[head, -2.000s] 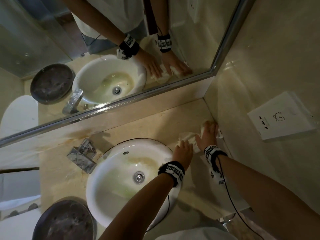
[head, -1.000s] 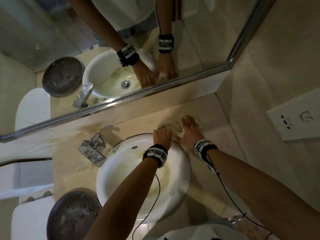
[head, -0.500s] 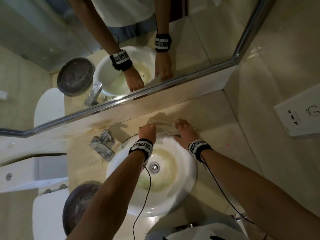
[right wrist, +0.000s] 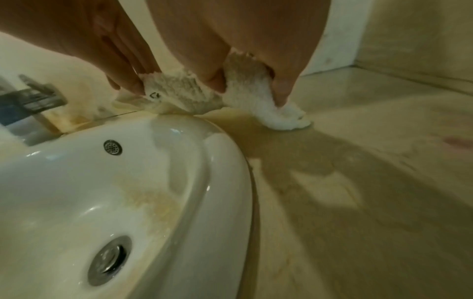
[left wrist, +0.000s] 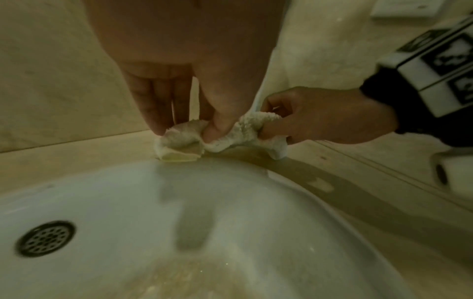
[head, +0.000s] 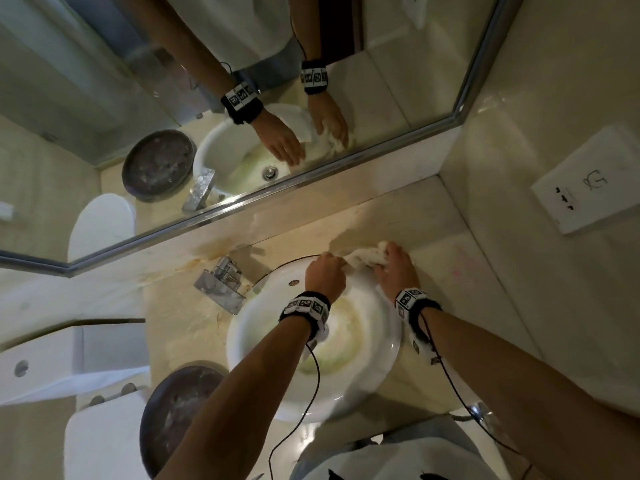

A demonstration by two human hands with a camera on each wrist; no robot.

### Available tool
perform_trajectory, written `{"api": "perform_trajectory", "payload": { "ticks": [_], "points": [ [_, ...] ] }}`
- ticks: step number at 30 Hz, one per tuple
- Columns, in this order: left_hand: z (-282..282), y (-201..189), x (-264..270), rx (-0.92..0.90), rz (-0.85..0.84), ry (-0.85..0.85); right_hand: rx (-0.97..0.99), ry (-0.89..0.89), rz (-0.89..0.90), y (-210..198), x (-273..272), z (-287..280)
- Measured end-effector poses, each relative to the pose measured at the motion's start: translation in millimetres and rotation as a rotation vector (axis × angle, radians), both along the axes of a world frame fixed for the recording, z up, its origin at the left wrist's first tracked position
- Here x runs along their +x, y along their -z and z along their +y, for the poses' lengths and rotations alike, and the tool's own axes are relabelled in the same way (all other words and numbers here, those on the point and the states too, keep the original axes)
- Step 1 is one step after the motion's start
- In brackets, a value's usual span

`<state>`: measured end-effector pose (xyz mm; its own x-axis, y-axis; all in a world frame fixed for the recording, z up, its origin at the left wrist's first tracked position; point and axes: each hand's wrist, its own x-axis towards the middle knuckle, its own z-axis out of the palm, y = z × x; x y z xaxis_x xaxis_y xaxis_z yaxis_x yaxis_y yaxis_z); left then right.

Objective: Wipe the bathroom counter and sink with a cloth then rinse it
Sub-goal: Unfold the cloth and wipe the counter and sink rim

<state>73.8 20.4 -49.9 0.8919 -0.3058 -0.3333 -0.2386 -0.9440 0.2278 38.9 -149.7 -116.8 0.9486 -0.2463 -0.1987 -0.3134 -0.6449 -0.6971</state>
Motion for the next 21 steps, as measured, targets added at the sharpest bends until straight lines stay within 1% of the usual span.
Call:
{"api": "perform_trajectory", "payload": {
  "ticks": [3, 5, 6, 8, 11, 15, 19, 21],
  "points": [
    [-19, -1, -10, 0.005, -0.030, 0.137, -0.012, 0.267, -0.025, 2, -22, -12],
    [-32, 2, -16, 0.026, -0.005, 0.220, -0.052, 0.380, 0.068, 9, -35, -17],
    [-37, 4, -19, 0.044, 0.011, 0.251, -0.063, 0.406, 0.134, 15, -40, -19],
    [-44, 10, -22, 0.083, 0.036, 0.288, -0.055, 0.384, 0.230, 23, -47, -19],
    [-46, 18, -19, 0.076, 0.031, 0.308, -0.065, 0.308, 0.265, 29, -51, -19],
    [-40, 26, -10, 0.053, 0.034, 0.312, -0.132, 0.258, 0.257, 29, -43, -20],
    [-33, 32, 2, 0.020, 0.023, 0.258, -0.189, 0.118, 0.202, 23, -11, -10],
    [-30, 33, 9, 0.019, 0.025, 0.245, -0.213, 0.093, 0.174, 22, 9, -2]
  ]
}}
